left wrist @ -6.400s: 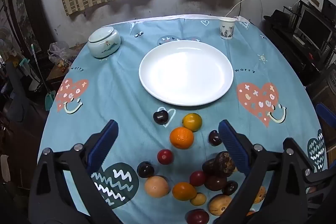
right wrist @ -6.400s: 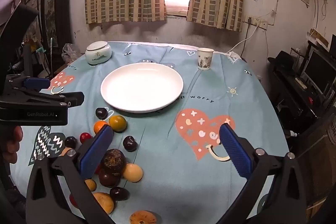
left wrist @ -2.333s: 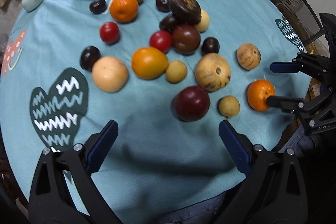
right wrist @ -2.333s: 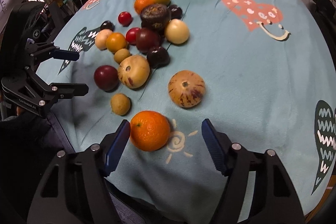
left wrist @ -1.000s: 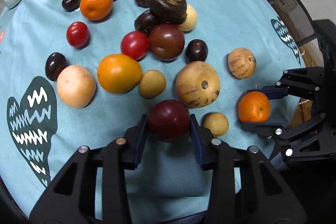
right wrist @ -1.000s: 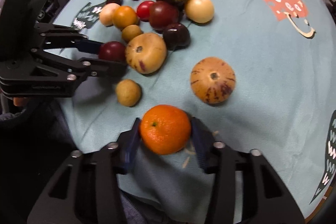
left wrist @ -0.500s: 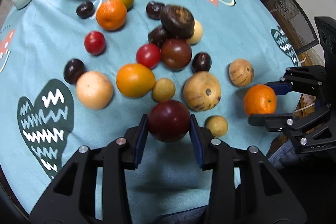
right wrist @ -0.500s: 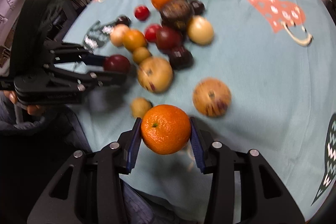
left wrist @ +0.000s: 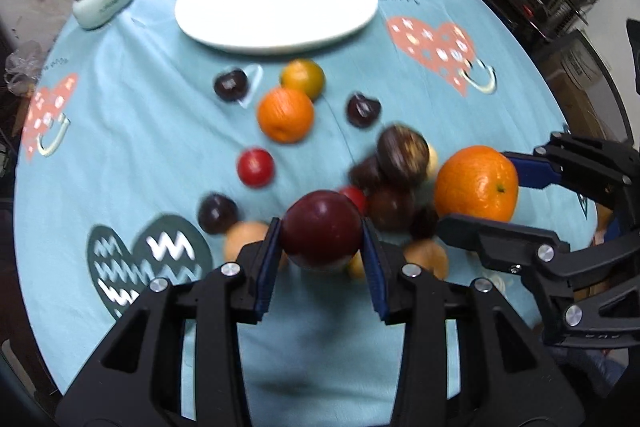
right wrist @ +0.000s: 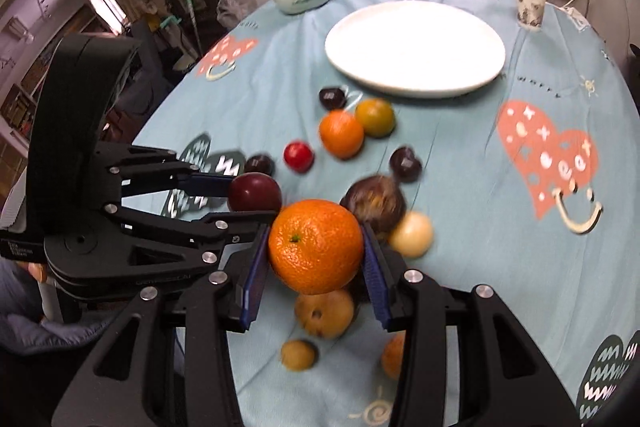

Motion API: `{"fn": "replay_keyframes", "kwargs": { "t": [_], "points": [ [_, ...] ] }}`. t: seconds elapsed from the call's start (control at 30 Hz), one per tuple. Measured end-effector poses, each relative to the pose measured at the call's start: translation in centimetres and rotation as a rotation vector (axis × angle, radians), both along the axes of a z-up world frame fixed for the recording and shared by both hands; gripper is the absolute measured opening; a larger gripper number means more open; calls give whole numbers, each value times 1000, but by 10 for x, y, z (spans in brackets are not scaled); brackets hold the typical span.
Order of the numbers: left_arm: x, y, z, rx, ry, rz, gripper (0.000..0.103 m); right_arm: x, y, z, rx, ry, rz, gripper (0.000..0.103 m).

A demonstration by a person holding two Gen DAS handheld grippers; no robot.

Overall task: Organize fruits
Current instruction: 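Carry the orange and plum in both tools over the white plate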

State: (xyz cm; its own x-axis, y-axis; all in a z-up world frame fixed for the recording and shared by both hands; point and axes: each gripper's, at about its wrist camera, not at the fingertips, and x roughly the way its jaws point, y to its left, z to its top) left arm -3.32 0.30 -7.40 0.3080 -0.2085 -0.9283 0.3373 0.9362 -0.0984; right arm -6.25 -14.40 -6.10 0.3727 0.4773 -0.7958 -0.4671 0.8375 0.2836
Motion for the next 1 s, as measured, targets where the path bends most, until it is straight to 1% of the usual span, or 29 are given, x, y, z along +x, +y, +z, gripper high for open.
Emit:
{"fn": "replay_keyframes", "kwargs": {
  "t": [0.1, 0.23, 0.37, 0.5, 0.67, 0.8, 1.0],
  "points": [
    [10, -2, 6, 6, -15, 12, 39, 4, -6, 3, 7, -2, -17, 44],
    [21, -8, 8, 36, -34, 20, 39, 12, -11, -3, 2, 11, -46, 44],
    [35, -11, 6, 48, -26, 21, 39, 22, -14, -6, -2, 20, -61, 44],
    [53, -16, 7, 67, -33, 22, 39, 40, -15, 0, -6, 5, -69, 44],
    [86, -21, 14, 80, -63, 34, 39, 79, -16, 11, -22, -31, -80, 44],
    [117, -21, 19, 83, -75, 64, 39, 109, -14, 17, -33, -57, -88, 44],
    [154, -22, 13, 105, -74, 96, 39, 156, -11, 15, -58, -79, -107, 44]
  ]
}}
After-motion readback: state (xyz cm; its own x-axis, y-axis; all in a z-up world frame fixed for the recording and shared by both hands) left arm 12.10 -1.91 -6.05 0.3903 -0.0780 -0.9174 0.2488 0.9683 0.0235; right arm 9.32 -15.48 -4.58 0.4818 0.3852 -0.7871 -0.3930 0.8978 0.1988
